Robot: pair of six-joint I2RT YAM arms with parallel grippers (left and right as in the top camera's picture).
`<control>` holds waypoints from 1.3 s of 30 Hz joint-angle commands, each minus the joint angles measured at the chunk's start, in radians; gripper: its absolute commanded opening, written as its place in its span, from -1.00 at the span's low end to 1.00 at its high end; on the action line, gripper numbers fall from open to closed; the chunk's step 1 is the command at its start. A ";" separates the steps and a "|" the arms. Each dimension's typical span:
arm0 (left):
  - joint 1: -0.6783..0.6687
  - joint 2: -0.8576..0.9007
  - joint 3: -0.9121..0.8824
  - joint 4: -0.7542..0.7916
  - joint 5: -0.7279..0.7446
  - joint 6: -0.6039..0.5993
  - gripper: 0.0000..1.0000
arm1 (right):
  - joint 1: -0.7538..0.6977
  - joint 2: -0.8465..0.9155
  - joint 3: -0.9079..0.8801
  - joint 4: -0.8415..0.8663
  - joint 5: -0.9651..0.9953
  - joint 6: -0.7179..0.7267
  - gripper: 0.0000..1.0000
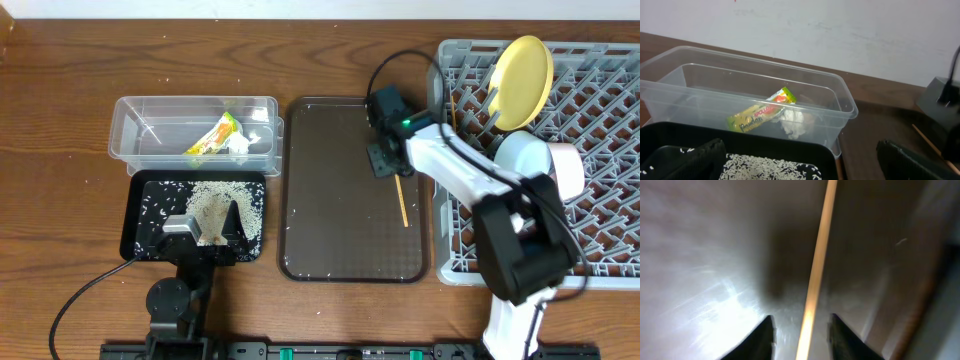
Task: Sort waste into correct bins and load items into the dishwasher rack
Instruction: 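Pick the second chopstick and place it in the rack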
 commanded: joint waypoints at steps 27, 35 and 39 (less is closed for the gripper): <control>0.003 0.000 -0.018 -0.032 0.011 0.008 0.97 | -0.355 -0.302 -0.005 -0.101 -0.079 -0.055 -0.85; 0.003 0.000 -0.018 -0.032 0.011 0.008 0.97 | -0.283 -0.486 -0.004 -0.122 -0.300 -0.066 -0.19; 0.003 0.000 -0.018 -0.032 0.011 0.008 0.97 | -0.188 -0.663 -0.004 -0.138 -0.301 -0.138 -0.05</control>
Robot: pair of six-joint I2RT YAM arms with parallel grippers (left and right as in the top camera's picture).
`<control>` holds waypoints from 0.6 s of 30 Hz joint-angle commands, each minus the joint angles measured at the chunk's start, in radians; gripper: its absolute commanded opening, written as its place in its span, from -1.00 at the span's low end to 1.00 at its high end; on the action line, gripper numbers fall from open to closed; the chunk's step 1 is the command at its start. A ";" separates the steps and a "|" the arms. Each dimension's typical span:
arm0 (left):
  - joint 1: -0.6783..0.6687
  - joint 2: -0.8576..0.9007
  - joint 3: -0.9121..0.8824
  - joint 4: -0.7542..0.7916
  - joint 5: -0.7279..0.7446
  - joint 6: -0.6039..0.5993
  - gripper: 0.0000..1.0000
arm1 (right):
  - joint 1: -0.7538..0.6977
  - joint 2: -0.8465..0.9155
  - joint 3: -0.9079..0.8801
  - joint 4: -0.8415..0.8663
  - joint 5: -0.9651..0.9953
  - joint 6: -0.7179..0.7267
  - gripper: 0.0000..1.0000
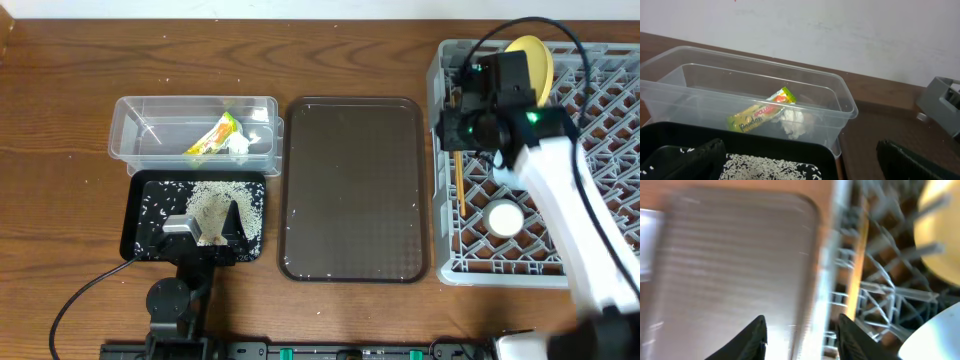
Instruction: Sort waste into correct bins and load items into the dishwasher rack
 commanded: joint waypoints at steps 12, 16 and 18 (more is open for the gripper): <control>0.003 0.000 -0.018 -0.031 0.010 0.008 0.97 | 0.293 -0.479 0.009 -0.131 -0.096 -0.043 0.98; 0.003 0.000 -0.018 -0.031 0.010 0.008 0.97 | 0.293 -0.546 0.009 -0.285 -0.076 -0.055 0.99; 0.003 0.000 -0.018 -0.031 0.010 0.008 0.97 | 0.293 -0.589 0.008 -0.320 -0.058 -0.055 0.99</control>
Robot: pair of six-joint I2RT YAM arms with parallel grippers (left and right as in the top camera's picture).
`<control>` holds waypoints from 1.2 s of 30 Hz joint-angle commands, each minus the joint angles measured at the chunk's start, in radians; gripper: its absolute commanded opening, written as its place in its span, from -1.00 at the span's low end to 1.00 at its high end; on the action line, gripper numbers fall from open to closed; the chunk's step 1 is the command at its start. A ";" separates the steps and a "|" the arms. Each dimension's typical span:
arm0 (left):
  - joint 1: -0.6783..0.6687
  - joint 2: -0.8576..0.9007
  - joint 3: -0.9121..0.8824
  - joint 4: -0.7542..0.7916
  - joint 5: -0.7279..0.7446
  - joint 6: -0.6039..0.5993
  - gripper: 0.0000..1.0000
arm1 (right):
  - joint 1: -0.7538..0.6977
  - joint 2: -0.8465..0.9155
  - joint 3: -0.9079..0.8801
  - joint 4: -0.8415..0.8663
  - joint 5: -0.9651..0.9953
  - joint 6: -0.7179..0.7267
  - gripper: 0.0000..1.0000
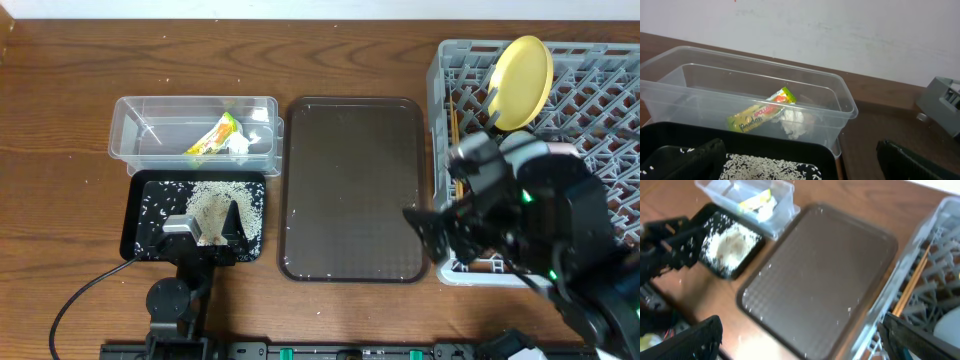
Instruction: Sort waste into correct bins and load items into the dishwasher rack
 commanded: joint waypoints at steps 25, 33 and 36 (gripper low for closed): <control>0.003 0.000 -0.018 -0.031 0.011 0.008 0.97 | -0.214 -0.589 -1.073 1.062 -0.056 -0.093 0.98; 0.003 0.000 -0.018 -0.031 0.011 0.008 0.97 | -0.214 -0.910 -1.318 1.171 -0.068 -0.090 0.98; 0.003 0.000 -0.018 -0.031 0.011 0.008 0.97 | -0.219 -0.965 -1.363 1.200 -0.071 -0.089 0.99</control>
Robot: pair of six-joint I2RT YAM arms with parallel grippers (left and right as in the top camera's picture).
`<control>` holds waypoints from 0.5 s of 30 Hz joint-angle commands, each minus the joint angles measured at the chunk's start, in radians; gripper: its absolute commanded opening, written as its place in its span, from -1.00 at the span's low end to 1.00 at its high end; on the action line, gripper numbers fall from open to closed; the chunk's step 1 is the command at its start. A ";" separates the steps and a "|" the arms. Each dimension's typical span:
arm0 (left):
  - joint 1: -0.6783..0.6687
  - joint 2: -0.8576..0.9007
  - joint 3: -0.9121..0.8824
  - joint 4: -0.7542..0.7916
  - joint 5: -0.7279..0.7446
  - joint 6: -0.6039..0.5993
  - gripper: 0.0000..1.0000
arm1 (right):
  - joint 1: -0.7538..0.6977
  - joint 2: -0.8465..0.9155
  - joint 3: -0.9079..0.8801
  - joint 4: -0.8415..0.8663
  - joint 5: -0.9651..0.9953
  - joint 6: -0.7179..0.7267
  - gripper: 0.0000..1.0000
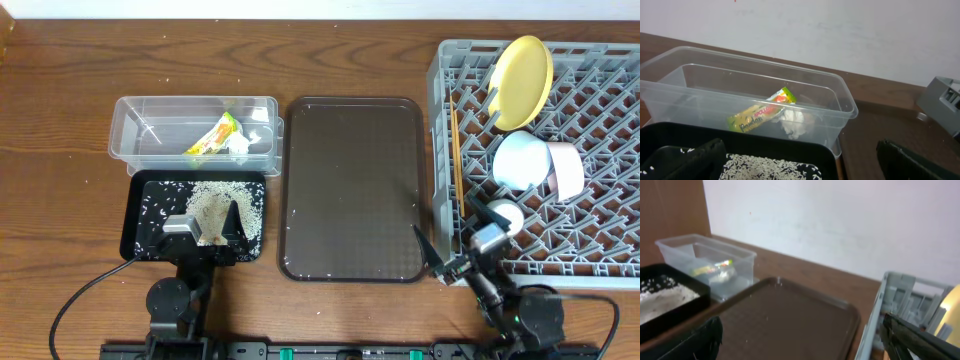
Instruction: Sort waste into correct bins and load items into the dishwasher rack
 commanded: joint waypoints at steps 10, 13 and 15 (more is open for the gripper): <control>0.003 0.000 -0.018 -0.031 0.011 0.006 0.97 | -0.024 -0.040 -0.037 -0.003 -0.021 -0.005 0.99; 0.003 0.000 -0.018 -0.031 0.011 0.006 0.97 | -0.024 -0.040 -0.037 -0.048 -0.021 -0.005 0.98; 0.003 0.000 -0.018 -0.031 0.011 0.006 0.97 | -0.024 -0.040 -0.037 -0.095 -0.021 -0.005 0.99</control>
